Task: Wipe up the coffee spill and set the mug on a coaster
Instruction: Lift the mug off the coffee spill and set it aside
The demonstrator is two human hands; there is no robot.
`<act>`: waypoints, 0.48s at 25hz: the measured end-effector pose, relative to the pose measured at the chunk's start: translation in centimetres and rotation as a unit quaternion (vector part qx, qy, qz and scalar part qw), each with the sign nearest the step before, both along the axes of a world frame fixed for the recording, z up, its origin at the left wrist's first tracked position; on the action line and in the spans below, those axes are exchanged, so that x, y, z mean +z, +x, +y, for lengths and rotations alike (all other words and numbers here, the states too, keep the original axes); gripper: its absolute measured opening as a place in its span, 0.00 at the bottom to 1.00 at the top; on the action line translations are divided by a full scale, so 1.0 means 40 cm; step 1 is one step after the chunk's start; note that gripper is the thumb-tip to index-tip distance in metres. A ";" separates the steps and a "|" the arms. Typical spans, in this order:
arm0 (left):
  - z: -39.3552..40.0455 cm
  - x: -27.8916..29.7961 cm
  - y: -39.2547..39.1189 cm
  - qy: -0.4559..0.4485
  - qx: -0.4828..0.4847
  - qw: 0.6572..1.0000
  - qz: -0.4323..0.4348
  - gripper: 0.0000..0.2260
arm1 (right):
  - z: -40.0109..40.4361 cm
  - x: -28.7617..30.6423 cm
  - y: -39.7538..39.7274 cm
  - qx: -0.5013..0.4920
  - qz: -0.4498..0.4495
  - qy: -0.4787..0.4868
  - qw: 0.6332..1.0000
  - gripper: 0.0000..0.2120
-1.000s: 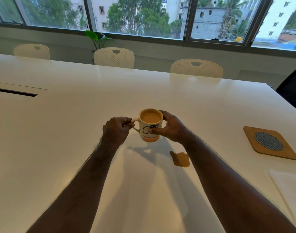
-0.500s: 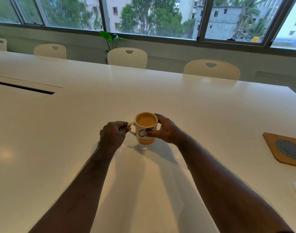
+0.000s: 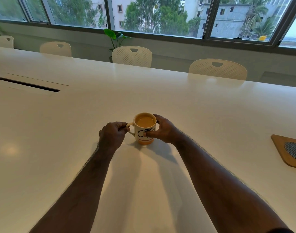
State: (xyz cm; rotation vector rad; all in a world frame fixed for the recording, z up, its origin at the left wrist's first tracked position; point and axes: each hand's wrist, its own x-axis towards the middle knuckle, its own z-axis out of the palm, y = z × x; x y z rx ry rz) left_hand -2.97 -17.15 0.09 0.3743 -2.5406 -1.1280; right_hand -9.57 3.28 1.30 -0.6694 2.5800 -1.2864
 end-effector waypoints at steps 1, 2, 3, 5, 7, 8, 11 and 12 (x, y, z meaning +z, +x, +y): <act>-0.001 -0.001 0.001 0.000 0.000 1.000 0.000 0.10 | 0.000 -0.001 0.000 -0.001 -0.001 0.002 1.000 0.40; -0.002 -0.003 0.001 -0.001 -0.001 1.000 0.000 0.10 | -0.001 0.000 0.002 0.000 -0.002 0.006 1.000 0.39; -0.003 -0.003 0.002 -0.002 -0.004 1.000 -0.001 0.10 | -0.002 0.001 0.004 0.000 -0.002 0.007 1.000 0.39; -0.003 -0.004 0.002 -0.004 -0.006 1.000 -0.004 0.10 | -0.003 0.003 0.005 -0.001 -0.002 0.008 1.000 0.39; -0.002 -0.004 0.001 -0.005 -0.002 1.000 -0.006 0.10 | -0.004 0.004 0.006 -0.004 -0.003 0.010 1.000 0.38; 0.000 -0.004 0.001 -0.007 0.000 1.000 -0.005 0.10 | -0.005 0.005 0.006 -0.004 -0.003 0.010 1.000 0.38; 0.005 -0.003 0.003 -0.012 0.004 1.000 0.001 0.11 | -0.009 0.005 0.008 -0.006 -0.006 0.008 1.000 0.38; 0.005 -0.004 0.003 -0.011 0.005 1.000 0.001 0.11 | -0.010 0.004 0.009 -0.007 -0.008 0.007 1.000 0.38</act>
